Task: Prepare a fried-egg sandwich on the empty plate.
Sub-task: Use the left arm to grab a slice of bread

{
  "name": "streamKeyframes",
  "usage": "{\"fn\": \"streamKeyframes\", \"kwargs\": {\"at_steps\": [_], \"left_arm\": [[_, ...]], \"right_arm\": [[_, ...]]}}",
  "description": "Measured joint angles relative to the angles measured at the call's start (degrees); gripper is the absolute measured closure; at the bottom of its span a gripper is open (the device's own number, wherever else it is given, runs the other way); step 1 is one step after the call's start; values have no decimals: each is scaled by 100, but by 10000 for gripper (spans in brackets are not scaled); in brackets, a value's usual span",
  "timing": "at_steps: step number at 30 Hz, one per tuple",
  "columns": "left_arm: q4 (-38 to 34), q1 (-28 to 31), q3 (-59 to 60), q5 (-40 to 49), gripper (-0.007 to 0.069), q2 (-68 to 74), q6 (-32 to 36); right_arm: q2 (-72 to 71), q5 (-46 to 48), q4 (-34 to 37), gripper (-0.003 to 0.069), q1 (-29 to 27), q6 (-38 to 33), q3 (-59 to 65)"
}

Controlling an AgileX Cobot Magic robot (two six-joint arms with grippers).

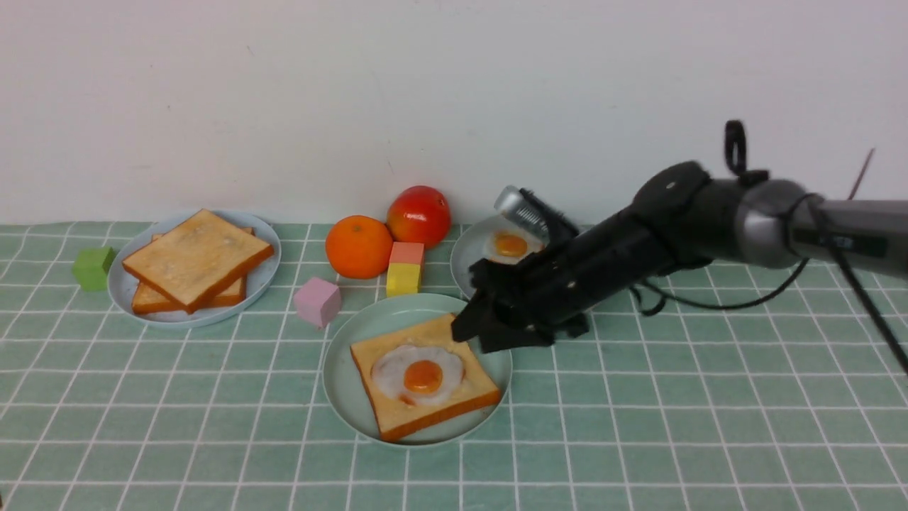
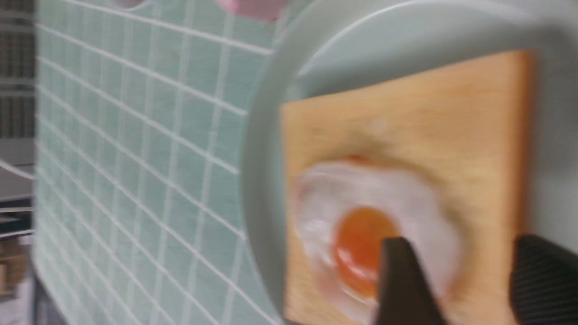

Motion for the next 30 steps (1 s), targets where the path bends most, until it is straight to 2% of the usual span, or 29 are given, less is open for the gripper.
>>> {"fn": "streamKeyframes", "kwargs": {"at_steps": [3,6,9,10,13,14,15,18,20,21,24,25,26,30], "left_arm": [[-76,0,78,29,587,83,-209],[-93,0,80,41,587,529,-519],[-104,0,13,-42,587,1158,-573],[-136,0,-74,-185,590,1697,-580],[-166,0,-344,-504,638,2770,-586],[-161,0,-366,-504,638,2843,-586],[-65,0,-609,-635,638,3426,-586],[121,103,-1021,-734,638,4300,-528],[172,365,-1446,-779,638,4907,-357],[158,765,-1917,-811,638,5454,-69],[-26,1429,-2643,-880,638,6167,614],[-228,1749,-2929,-887,638,6542,1096],[-258,1792,-2975,-887,638,6595,1167],[-1117,2500,-3853,-882,638,7774,2445]], "right_arm": [[-530,351,-380,208,-264,7,0],[-1237,813,-818,240,-475,13,0],[-2029,1249,-1395,328,-520,13,0],[-2514,1508,-1761,394,-511,27,0],[-3559,1771,-2391,531,-460,166,175],[-3628,1774,-2421,540,-461,179,224],[-4239,1765,-2606,603,-461,245,463],[-4926,1665,-2733,652,-461,282,864],[-5422,1533,-2739,659,-461,287,1203],[-5848,1377,-2745,659,-461,287,1551],[-6339,1174,-2784,659,-461,287,1917],[-6548,1084,-2816,659,-461,287,2060],[-6575,1071,-2827,659,-461,287,2076],[-6964,917,-2849,655,-461,287,2228]]}}
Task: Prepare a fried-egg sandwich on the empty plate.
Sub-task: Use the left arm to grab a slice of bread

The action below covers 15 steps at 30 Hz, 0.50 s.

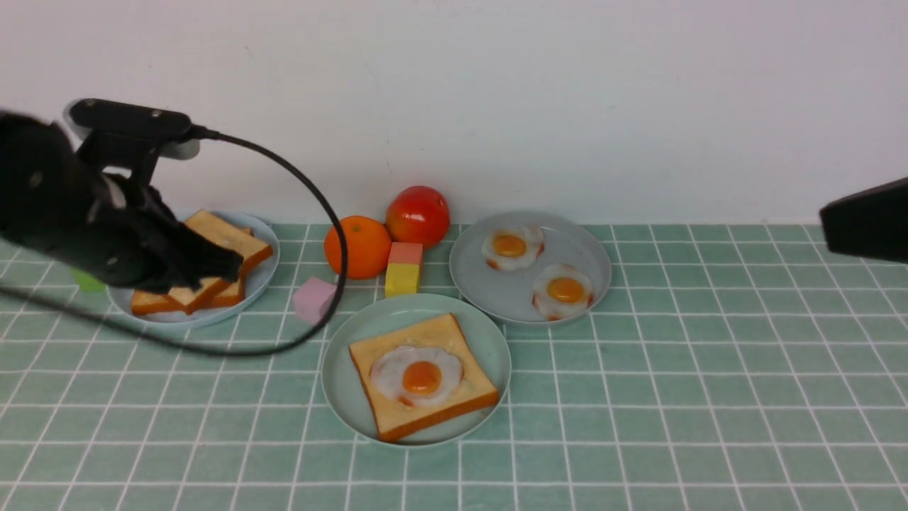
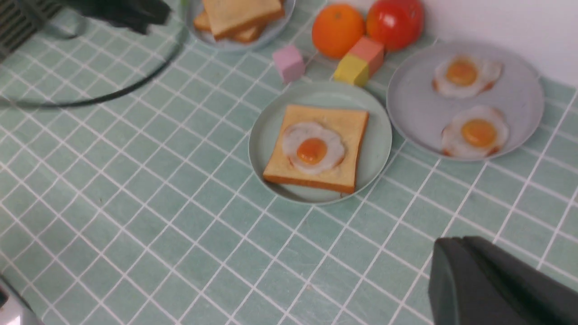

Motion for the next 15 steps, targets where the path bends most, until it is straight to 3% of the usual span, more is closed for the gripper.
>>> {"fn": "streamKeyframes", "kwargs": {"at_steps": [5,11,15], "left_arm": [[-388,430,-1004,11,575,1265,776],[-143,504,-1773,-184,328,2346,1345],[169,504,-1909,-568,219,2693,1406]], "right_arm": [[-147,-20,0,652,0,0,8],[-175,35,5,648,0,0,7],[-175,175,11,648,0,0,7]]}}
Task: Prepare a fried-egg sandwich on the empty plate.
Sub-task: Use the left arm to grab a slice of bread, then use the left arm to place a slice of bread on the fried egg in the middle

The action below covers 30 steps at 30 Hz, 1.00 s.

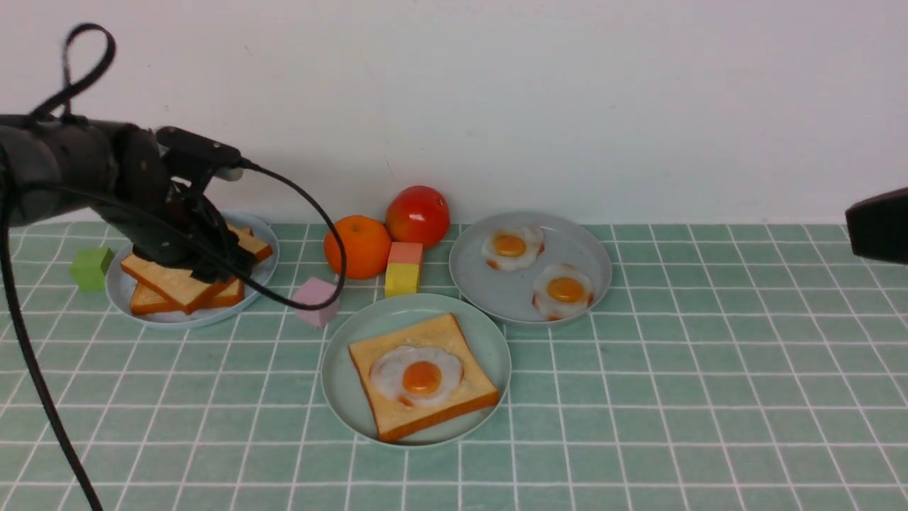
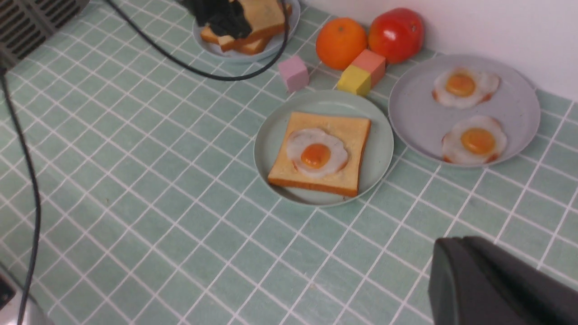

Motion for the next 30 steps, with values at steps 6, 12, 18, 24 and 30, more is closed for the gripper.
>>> {"fn": "streamKeyframes", "kwargs": {"at_steps": [6,12,18,24,30], "left_arm": [[569,0,-38,-385,226,367,-1],[659,-28,-85,-405,346,452,-5],[661,-46,-102,-261,473,353,6],[408,-32,-41,432,602,-450,-19],[-556,-505,381,1252,601,-2003,-151]], "right_arm": [[0,236,23,645,0,0,4],[0,346,219,645,0,0,15],[0,375,393,643,0,0,22],[-25,650,408,637,0,-94,21],[-351,755,403,637,0,-269,21]]}}
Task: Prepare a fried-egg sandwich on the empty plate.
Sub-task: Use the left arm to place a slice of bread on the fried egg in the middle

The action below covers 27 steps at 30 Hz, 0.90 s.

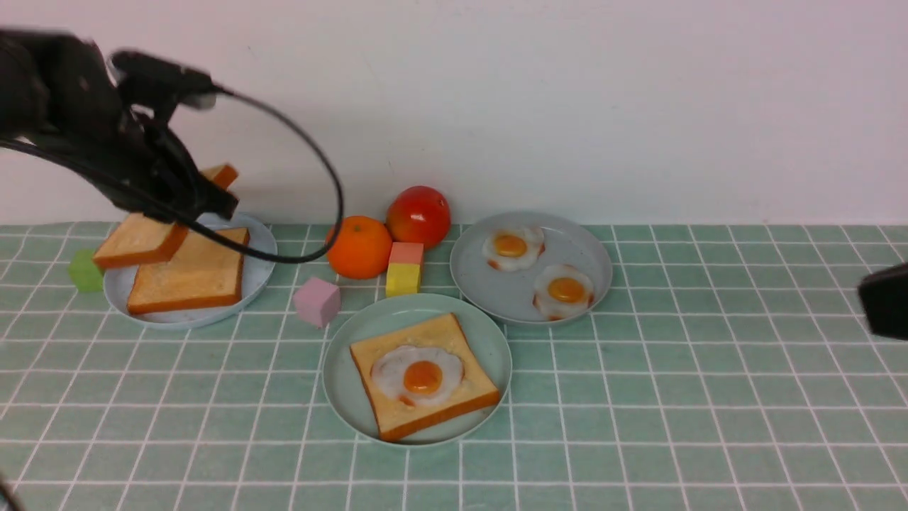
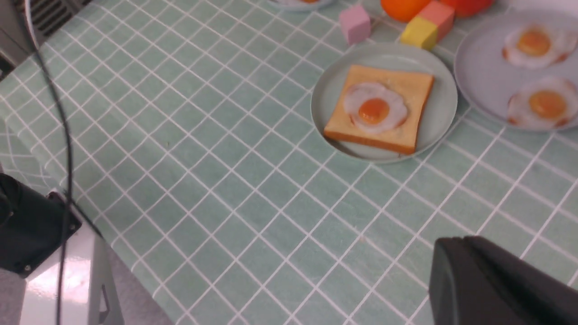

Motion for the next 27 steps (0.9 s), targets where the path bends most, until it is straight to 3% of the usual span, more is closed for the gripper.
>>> {"fn": "streamKeyframes", "kwargs": {"at_steps": [3,4,5,7,11,18,27], "left_arm": [[-133,-688,565,-96,601,-566,43],[-93,-1312,1018,-263,601,-840,101],[-81,-1392,1071,-314,601,-862,106],[273,-2347,1630,-601,601,-946,121],[1351,-3124,1883,-794,601,-524,-134],[2978,-3255,1885,-1379,601,233,-923],[3238,-3257,1885,-1773,601,536,-1317]], "right_arm": [[-159,-11,0,637,0,-11,0],[-265,-16,-2,637,0,-11,0],[-279,-16,-2,637,0,-11,0],[-431,-21,-2,637,0,-11,0],[-534,29,13,637,0,-11,0],[-571,388,127,636,0,-11,0],[-671,580,257,633,0,-11,0]]}}
